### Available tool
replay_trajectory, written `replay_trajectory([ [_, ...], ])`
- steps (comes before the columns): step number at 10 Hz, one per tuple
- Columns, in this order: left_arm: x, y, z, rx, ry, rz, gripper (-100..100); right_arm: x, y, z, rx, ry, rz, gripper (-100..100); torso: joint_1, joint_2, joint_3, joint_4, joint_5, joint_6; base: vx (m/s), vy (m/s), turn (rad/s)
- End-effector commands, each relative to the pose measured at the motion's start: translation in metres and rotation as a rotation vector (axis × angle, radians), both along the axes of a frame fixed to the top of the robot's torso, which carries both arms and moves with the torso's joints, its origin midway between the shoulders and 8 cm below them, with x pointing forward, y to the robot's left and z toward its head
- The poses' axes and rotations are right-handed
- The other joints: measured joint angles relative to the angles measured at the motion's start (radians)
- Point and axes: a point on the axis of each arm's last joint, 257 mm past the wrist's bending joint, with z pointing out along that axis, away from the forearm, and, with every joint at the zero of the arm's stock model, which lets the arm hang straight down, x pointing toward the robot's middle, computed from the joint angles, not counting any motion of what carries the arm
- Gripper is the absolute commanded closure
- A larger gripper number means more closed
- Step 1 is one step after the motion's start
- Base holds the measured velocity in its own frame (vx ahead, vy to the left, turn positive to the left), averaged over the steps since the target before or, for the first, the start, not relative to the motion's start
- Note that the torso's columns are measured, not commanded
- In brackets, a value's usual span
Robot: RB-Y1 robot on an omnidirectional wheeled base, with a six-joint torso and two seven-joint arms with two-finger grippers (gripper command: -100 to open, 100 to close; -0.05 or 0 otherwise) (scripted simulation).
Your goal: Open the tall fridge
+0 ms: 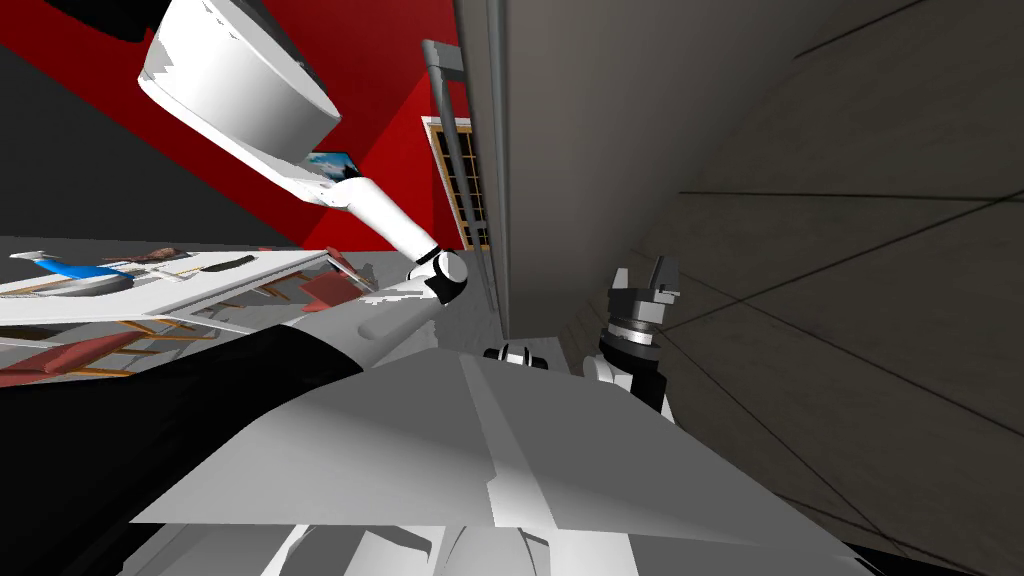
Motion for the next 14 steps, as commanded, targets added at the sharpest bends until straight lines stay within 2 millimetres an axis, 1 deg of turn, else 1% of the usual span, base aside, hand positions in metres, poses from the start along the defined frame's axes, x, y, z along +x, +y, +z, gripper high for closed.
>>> replay_trajectory([
  [1, 0.010, 0.000, -0.003, -0.055, 0.041, -0.045, -100, 0.000, 0.000, 0.000, 0.000, 0.000, 0.000, 0, 0.001, 0.000, 0.000, 0.000, 0.000, 0.000, 0.018, -0.132, 0.084],
  [2, 0.009, -0.003, 0.002, -0.057, 0.035, -0.054, -100, 0.000, 0.000, 0.000, 0.000, 0.000, 0.000, 0, 0.000, -0.001, -0.001, 0.000, 0.000, 0.000, 0.009, -0.106, 0.048],
  [3, 0.018, -0.005, -0.004, -0.088, 0.069, -0.084, -100, 0.000, 0.000, 0.000, 0.000, 0.000, 0.000, 0, 0.002, 0.000, 0.000, 0.000, 0.000, 0.000, 0.007, -0.103, 0.092],
  [4, 0.017, -0.007, 0.001, -0.089, 0.061, -0.090, -100, 0.000, 0.000, 0.000, 0.000, 0.000, 0.000, 0, 0.002, 0.000, 0.000, 0.000, 0.001, 0.000, 0.006, -0.084, 0.051],
  [5, 0.026, -0.012, -0.004, -0.116, 0.094, -0.126, -100, 0.000, 0.000, 0.000, 0.000, 0.000, 0.000, 0, 0.003, 0.000, 0.000, 0.000, 0.001, 0.000, -0.003, -0.099, 0.081],
  [6, 0.025, -0.013, -0.001, -0.116, 0.088, -0.128, -100, 0.000, 0.000, 0.000, 0.000, 0.000, 0.000, 0, 0.001, 0.001, 0.000, 0.000, 0.000, 0.000, 0.003, -0.083, 0.041],
  [8, 0.044, -0.030, -0.007, -0.157, 0.143, -0.204, -100, 0.000, 0.000, 0.000, 0.000, 0.000, 0.000, 0, 0.001, 0.000, 0.000, 0.000, 0.000, 0.000, 0.001, -0.118, 0.095],
  [9, 0.043, -0.032, -0.006, -0.158, 0.143, -0.211, -100, 0.000, 0.000, 0.000, 0.000, 0.000, 0.000, 0, -0.002, 0.000, 0.000, 0.000, -0.001, 0.000, -0.003, -0.115, 0.037],
  [11, 0.061, -0.058, -0.011, -0.183, 0.195, -0.294, -100, 0.000, 0.000, 0.000, 0.000, 0.000, 0.000, 0, 0.003, -0.001, 0.000, 0.000, 0.001, 0.000, 0.005, -0.095, 0.074],
  [12, 0.061, -0.058, -0.011, -0.183, 0.197, -0.295, -100, 0.000, 0.000, 0.000, 0.000, 0.000, 0.000, 0, 0.002, 0.000, 0.000, 0.000, 0.001, 0.000, -0.001, -0.087, 0.028],
  [14, 0.078, -0.091, -0.018, -0.194, 0.248, -0.377, -100, 0.000, 0.000, 0.000, 0.000, 0.000, 0.000, 0, 0.003, 0.000, 0.000, 0.000, 0.001, 0.000, -0.004, -0.081, 0.048],
])
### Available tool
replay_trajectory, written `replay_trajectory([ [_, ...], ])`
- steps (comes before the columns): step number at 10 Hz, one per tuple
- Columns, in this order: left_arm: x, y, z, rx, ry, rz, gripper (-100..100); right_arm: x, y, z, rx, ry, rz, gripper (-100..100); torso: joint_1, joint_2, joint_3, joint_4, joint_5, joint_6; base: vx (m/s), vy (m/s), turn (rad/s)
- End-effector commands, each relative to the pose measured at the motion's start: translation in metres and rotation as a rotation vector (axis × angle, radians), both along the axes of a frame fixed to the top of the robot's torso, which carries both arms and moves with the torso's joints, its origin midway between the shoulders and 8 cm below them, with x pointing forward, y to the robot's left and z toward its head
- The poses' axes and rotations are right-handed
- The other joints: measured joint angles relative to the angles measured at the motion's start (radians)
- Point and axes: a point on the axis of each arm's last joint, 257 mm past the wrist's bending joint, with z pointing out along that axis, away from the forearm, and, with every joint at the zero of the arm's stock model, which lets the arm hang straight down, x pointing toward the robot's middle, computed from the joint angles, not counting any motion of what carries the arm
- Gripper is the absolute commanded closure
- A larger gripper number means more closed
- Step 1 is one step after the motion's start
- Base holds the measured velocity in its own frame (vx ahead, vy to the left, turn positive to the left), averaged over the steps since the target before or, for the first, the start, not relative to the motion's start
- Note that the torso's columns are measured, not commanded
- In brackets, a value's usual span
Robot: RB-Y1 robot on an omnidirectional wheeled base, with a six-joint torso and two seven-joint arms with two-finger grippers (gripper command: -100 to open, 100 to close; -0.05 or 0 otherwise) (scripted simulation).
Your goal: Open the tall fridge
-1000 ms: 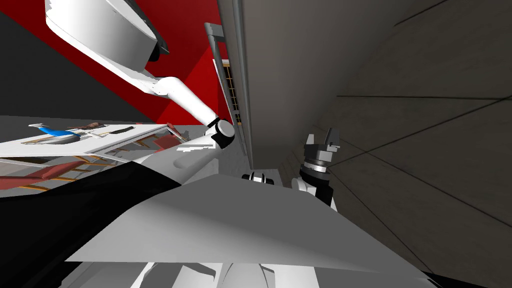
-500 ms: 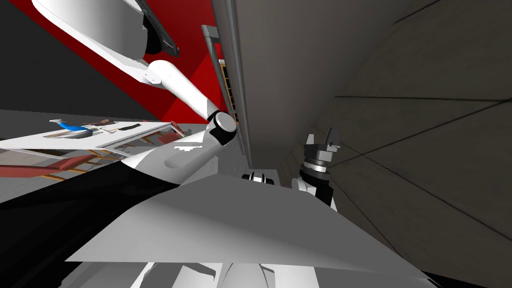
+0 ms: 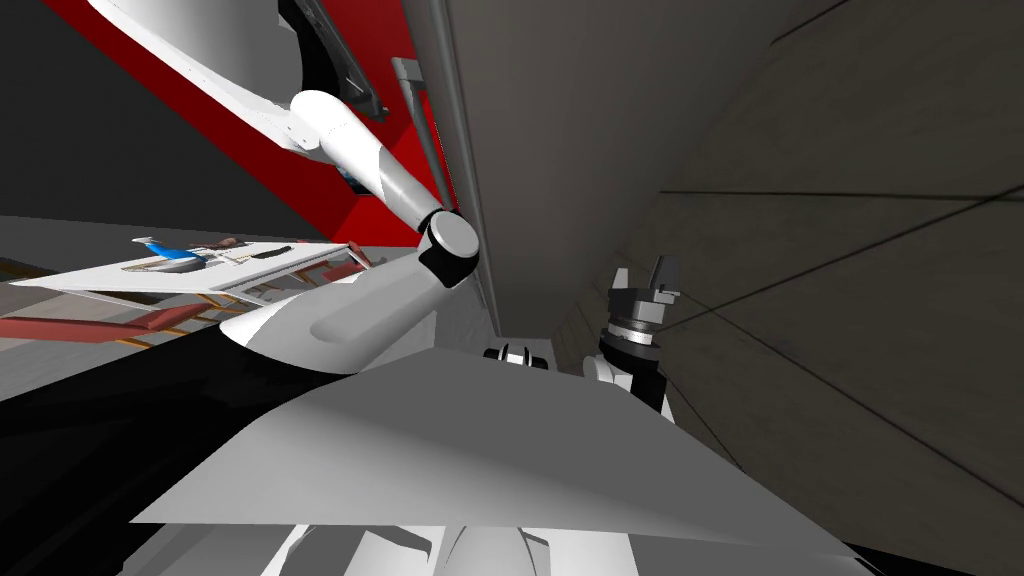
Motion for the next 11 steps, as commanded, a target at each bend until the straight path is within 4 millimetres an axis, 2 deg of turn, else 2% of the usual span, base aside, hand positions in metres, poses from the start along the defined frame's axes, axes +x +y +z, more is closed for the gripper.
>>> replay_trajectory([
  [1, 0.020, -0.042, -0.009, -0.010, 0.056, -0.105, -100, 0.000, 0.000, 0.000, 0.000, 0.000, 0.000, 0, -0.002, 0.000, 0.000, 0.000, 0.000, 0.000, 0.002, -0.101, 0.073],
  [3, 0.033, -0.075, -0.017, -0.008, 0.090, -0.173, -100, 0.000, 0.000, 0.000, 0.000, 0.000, 0.000, 0, -0.003, -0.001, -0.001, -0.001, -0.001, 0.002, -0.003, -0.072, 0.036],
  [4, 0.036, -0.084, -0.020, -0.007, 0.098, -0.191, -100, 0.000, 0.000, 0.000, 0.000, 0.000, 0.000, 0, -0.002, -0.002, -0.001, -0.001, -0.001, 0.001, -0.001, -0.040, 0.000],
  [6, 0.027, -0.076, -0.009, -0.006, 0.094, -0.176, -100, 0.000, 0.000, 0.000, 0.000, 0.000, 0.000, 0, 0.000, -0.002, -0.002, -0.001, 0.000, 0.001, 0.051, -0.006, 0.003],
  [8, 0.026, -0.076, -0.009, -0.008, 0.093, -0.174, -100, 0.000, 0.000, 0.000, 0.000, 0.000, 0.000, 0, 0.000, -0.010, -0.008, -0.004, -0.001, 0.002, 0.115, 0.017, 0.016],
  [9, 0.033, -0.077, -0.016, -0.007, 0.094, -0.177, 100, 0.000, 0.000, 0.000, 0.000, 0.000, 0.000, 0, -0.002, -0.007, -0.007, -0.004, -0.001, 0.003, -0.090, -0.001, -0.011],
  [11, 0.024, -0.080, -0.006, -0.012, 0.080, -0.203, 100, 0.000, 0.000, 0.000, 0.000, 0.000, 0.000, 0, -0.004, -0.003, 0.000, -0.005, 0.000, -0.001, -0.022, 0.075, -0.045],
])
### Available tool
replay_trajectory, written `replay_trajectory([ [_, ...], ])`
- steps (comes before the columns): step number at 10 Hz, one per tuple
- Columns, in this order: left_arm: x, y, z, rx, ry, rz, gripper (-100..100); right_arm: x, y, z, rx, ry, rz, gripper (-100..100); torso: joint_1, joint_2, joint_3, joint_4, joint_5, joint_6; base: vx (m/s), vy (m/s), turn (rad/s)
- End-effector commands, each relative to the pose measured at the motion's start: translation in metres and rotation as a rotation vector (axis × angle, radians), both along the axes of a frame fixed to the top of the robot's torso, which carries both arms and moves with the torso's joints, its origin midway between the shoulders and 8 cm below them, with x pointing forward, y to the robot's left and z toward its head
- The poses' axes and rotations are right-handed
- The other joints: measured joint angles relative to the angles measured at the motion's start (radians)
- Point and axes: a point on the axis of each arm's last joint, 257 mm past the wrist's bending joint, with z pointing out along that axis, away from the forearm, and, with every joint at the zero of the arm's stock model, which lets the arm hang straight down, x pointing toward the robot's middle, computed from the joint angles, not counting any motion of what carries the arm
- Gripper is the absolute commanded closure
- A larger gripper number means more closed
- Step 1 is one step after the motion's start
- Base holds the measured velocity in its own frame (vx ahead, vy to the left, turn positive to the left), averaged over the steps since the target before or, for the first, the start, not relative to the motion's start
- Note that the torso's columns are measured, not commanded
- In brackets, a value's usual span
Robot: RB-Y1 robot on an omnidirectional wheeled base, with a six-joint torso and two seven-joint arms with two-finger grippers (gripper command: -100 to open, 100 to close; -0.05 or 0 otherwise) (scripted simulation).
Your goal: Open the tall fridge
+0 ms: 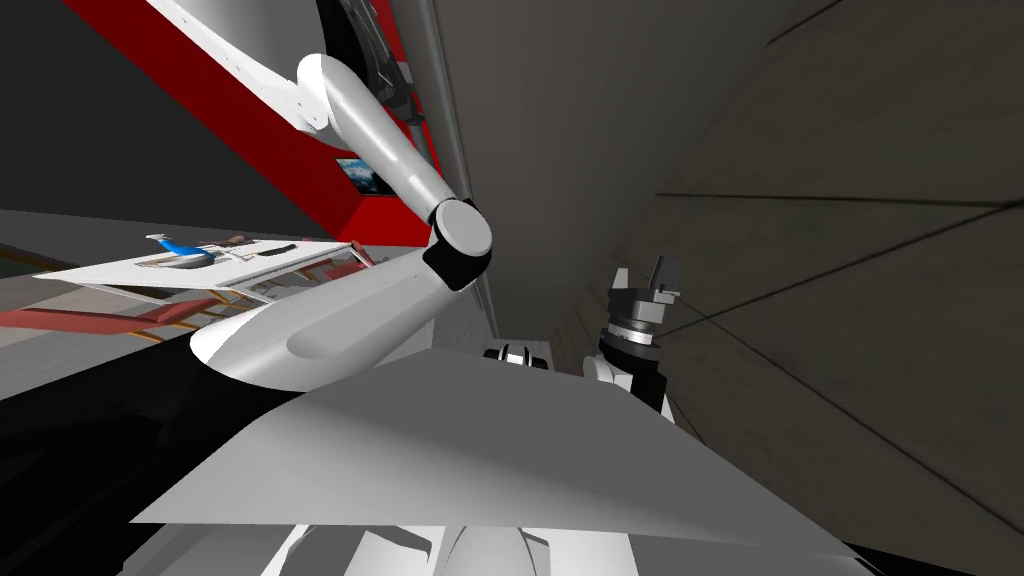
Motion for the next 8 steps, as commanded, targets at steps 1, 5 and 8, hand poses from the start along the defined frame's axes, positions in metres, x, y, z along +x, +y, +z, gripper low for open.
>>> replay_trajectory([
  [1, -0.004, -0.006, 0.000, -0.007, 0.007, -0.052, 100, 0.000, 0.000, 0.000, 0.000, 0.000, 0.000, 0, 0.007, -0.001, -0.002, 0.003, 0.001, 0.001, 0.078, 0.280, -0.119],
  [5, -0.009, -0.014, 0.001, -0.010, 0.011, -0.105, 100, 0.000, 0.000, 0.000, 0.000, 0.000, 0.000, 0, -0.001, -0.007, -0.009, 0.002, -0.003, 0.002, 0.029, 0.255, -0.053],
  [8, -0.014, -0.022, 0.003, -0.010, 0.013, -0.160, 100, 0.000, 0.000, 0.000, -0.001, 0.000, 0.000, 0, -0.003, -0.009, -0.012, 0.002, -0.005, 0.005, 0.047, 0.291, -0.081],
])
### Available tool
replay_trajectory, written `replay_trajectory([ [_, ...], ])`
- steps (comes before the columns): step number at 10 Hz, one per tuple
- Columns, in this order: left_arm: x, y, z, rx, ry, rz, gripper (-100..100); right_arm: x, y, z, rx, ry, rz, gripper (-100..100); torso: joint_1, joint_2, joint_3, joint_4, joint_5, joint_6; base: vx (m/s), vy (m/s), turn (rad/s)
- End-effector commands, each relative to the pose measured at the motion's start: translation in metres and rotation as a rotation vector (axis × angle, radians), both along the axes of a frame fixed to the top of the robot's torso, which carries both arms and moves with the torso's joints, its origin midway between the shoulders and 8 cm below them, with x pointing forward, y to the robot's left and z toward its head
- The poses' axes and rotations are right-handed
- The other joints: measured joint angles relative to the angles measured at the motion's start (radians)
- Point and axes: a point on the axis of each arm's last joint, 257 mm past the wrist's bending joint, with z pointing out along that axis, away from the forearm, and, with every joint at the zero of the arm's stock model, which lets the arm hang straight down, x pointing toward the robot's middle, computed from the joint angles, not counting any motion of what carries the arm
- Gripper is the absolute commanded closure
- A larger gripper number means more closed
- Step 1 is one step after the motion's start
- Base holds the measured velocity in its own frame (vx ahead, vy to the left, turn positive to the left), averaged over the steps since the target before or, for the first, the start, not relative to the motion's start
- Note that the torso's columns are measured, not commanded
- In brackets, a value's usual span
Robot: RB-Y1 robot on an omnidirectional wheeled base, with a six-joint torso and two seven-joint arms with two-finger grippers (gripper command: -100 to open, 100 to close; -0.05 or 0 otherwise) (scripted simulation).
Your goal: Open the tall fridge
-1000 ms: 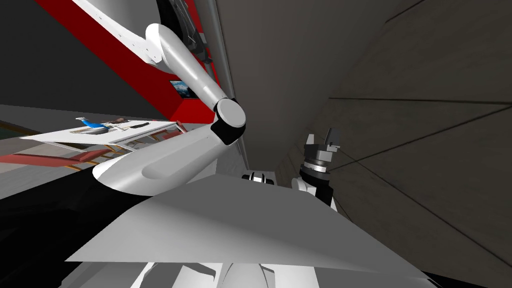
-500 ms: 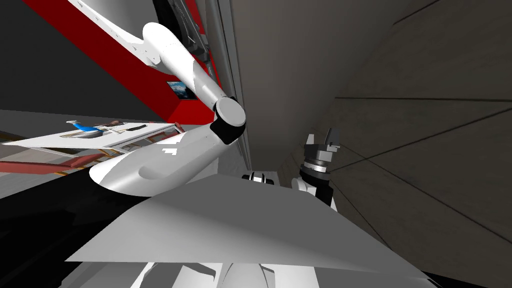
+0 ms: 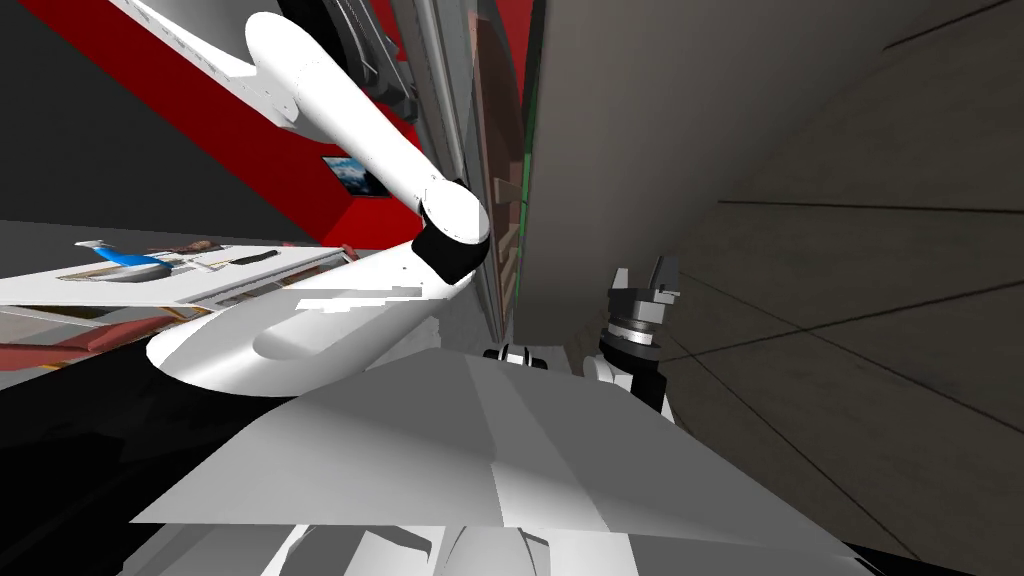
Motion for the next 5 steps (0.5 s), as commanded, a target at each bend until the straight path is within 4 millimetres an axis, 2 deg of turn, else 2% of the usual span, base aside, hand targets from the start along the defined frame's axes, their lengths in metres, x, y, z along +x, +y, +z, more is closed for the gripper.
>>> replay_trajectory([
  [1, -0.006, -0.007, 0.007, 0.006, -0.011, -0.044, 100, 0.000, 0.000, 0.000, 0.000, 0.000, 0.000, 0, -0.003, 0.001, 0.002, 0.000, 0.000, -0.001, 0.007, 0.272, -0.086],
  [3, -0.009, -0.012, 0.008, 0.007, -0.013, -0.072, 100, 0.000, 0.000, 0.000, 0.000, 0.000, 0.000, 0, 0.000, 0.001, 0.001, 0.003, -0.001, 0.001, 0.052, 0.292, -0.074],
  [5, -0.016, -0.021, 0.010, 0.013, -0.018, -0.128, 100, 0.000, 0.000, 0.000, 0.000, 0.000, 0.000, 0, -0.004, 0.006, 0.006, 0.002, -0.001, -0.001, 0.000, 0.287, -0.090],
])
